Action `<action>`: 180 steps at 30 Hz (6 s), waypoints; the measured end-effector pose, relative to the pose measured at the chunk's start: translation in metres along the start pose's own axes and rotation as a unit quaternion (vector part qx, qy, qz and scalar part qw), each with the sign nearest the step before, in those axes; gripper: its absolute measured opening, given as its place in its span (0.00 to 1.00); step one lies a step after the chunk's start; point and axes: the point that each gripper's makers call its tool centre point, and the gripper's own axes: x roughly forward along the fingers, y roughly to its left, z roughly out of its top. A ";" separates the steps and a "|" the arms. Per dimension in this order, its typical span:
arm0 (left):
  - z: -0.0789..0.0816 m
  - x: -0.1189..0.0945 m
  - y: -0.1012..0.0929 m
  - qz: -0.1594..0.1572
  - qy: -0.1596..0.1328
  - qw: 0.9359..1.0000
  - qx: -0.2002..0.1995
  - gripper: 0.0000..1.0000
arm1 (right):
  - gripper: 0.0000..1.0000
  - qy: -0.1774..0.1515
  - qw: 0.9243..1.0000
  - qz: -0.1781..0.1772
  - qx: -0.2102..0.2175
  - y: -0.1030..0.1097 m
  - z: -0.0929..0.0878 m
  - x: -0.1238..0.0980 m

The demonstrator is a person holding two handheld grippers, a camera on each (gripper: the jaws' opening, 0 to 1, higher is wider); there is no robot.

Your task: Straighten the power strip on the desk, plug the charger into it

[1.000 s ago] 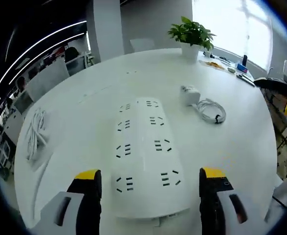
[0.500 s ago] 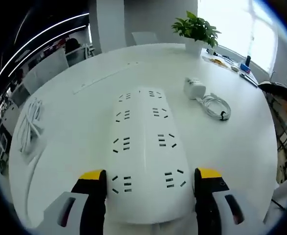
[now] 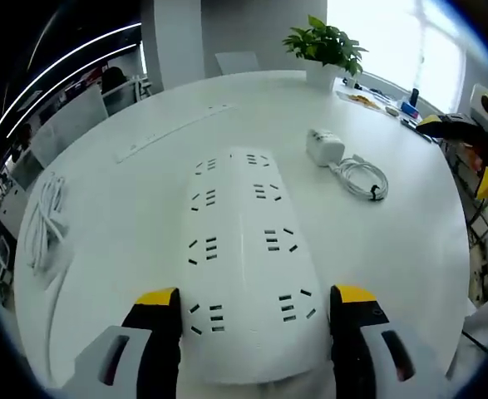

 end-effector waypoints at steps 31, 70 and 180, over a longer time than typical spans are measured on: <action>0.002 0.002 0.007 -0.006 0.009 1.000 0.007 0.73 | 0.76 0.239 0.848 0.207 -0.426 -0.021 0.023 0.169; 0.000 0.000 0.006 -0.005 0.003 1.000 0.005 0.73 | 0.65 0.320 0.663 0.343 -0.583 0.009 0.011 0.224; 0.004 0.005 0.000 -0.049 0.029 0.996 0.072 0.71 | 0.65 0.325 0.759 0.315 -0.469 0.003 -0.004 0.201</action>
